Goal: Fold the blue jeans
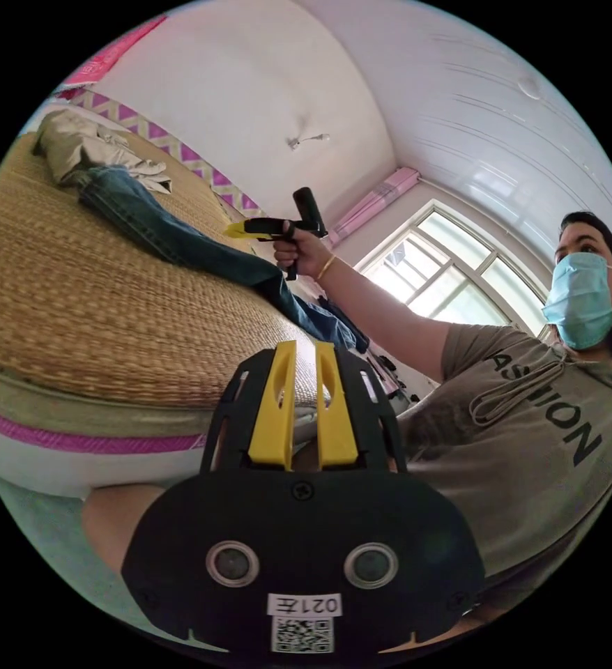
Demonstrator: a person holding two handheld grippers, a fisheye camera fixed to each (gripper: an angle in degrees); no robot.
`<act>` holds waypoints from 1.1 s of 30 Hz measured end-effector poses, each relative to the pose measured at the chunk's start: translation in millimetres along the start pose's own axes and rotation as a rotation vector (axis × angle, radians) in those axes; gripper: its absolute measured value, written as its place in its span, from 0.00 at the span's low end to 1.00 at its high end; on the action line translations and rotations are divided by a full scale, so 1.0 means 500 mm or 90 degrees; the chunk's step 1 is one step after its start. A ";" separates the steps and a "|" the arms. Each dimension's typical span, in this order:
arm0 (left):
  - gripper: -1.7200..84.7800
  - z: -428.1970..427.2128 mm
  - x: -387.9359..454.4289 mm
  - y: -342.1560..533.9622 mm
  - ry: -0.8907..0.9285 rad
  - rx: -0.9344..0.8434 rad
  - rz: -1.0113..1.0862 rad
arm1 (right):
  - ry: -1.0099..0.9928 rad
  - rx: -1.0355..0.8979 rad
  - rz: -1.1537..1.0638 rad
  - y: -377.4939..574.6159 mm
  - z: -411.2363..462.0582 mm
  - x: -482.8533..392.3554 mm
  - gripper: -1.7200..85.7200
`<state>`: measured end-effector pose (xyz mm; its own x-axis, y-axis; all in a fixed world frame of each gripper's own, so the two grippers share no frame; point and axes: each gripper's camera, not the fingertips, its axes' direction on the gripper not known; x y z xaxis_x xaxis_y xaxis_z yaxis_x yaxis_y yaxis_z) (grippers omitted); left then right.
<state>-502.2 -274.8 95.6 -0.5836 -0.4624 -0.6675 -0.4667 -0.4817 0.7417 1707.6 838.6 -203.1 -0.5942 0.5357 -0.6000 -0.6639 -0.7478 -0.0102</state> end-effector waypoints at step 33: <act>0.17 -0.322 -0.129 0.314 -0.017 0.240 -0.137 | 0.205 -0.163 -0.437 -0.316 -0.623 -0.806 0.01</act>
<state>-431.0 -440.3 244.8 -0.4611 -0.3585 -0.8117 -0.7869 -0.2574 0.5608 2193.1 618.6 -208.8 0.0951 0.7984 -0.5946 -0.6852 -0.3808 -0.6209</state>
